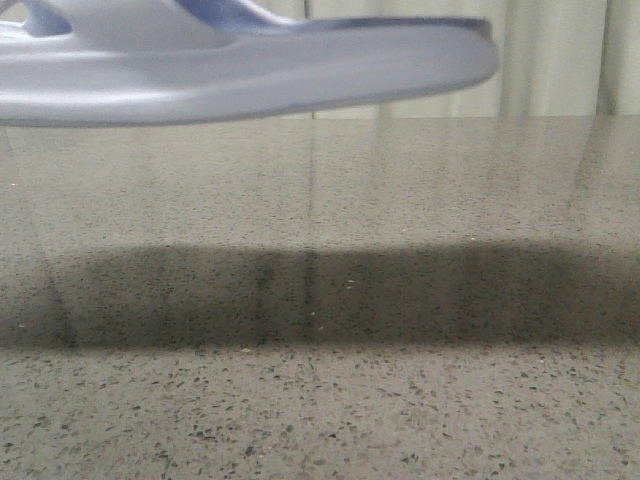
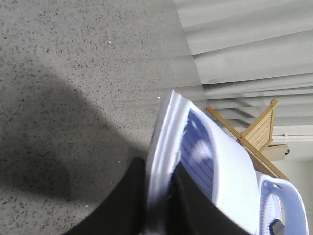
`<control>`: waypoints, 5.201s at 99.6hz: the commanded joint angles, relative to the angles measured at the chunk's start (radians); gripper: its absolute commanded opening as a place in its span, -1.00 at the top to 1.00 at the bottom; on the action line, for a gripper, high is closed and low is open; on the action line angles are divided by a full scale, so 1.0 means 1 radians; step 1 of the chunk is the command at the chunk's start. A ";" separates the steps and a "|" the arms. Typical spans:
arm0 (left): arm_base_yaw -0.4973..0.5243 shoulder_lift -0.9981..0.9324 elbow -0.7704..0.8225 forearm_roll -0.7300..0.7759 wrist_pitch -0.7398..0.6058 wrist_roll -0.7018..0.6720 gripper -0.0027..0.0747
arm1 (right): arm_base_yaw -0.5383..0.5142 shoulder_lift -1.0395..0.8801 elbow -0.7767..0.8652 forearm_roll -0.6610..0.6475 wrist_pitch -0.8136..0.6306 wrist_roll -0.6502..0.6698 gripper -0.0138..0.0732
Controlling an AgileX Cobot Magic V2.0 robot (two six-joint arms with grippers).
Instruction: Insert blue slippers together front up
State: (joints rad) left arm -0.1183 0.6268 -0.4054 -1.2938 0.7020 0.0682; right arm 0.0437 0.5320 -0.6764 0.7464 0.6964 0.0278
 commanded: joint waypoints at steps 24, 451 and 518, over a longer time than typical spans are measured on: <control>-0.007 -0.002 -0.033 -0.149 0.070 0.049 0.89 | 0.001 0.004 -0.035 0.041 -0.034 -0.060 0.93; -0.007 0.040 -0.033 -0.332 0.084 0.206 0.89 | -0.001 0.089 -0.035 0.432 -0.329 -0.949 -0.20; -0.007 0.324 -0.033 -0.401 0.132 0.425 0.89 | -0.001 0.019 -0.035 0.406 -0.353 -0.949 -0.20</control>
State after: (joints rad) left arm -0.1183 0.9224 -0.4054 -1.6070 0.7766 0.4557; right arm 0.0420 0.5495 -0.6785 1.1391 0.3643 -0.9058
